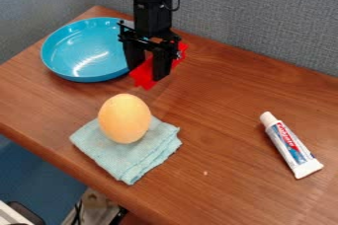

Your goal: Put the red object on the blue plate

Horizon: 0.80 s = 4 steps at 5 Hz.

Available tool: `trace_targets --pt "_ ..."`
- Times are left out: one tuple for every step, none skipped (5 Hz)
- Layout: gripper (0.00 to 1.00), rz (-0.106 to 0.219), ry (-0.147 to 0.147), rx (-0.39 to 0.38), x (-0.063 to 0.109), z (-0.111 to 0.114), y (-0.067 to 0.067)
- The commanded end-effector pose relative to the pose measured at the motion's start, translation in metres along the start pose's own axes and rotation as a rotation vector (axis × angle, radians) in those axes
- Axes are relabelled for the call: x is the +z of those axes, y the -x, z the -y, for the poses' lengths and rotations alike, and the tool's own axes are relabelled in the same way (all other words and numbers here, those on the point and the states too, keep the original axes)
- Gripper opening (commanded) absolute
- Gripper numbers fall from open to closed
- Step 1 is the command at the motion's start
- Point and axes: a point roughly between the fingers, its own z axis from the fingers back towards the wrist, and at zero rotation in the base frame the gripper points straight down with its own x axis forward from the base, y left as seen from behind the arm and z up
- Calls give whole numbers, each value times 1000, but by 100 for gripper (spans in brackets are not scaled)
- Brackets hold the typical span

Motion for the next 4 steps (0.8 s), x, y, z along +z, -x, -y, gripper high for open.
trace_targets --pt "0 99 -22 12 31 -5 -5" --pt "0 99 -22 12 32 -5 -5" --pt "0 100 -22 13 33 -5 -5" --pt "0 100 -22 13 35 -6 -5"
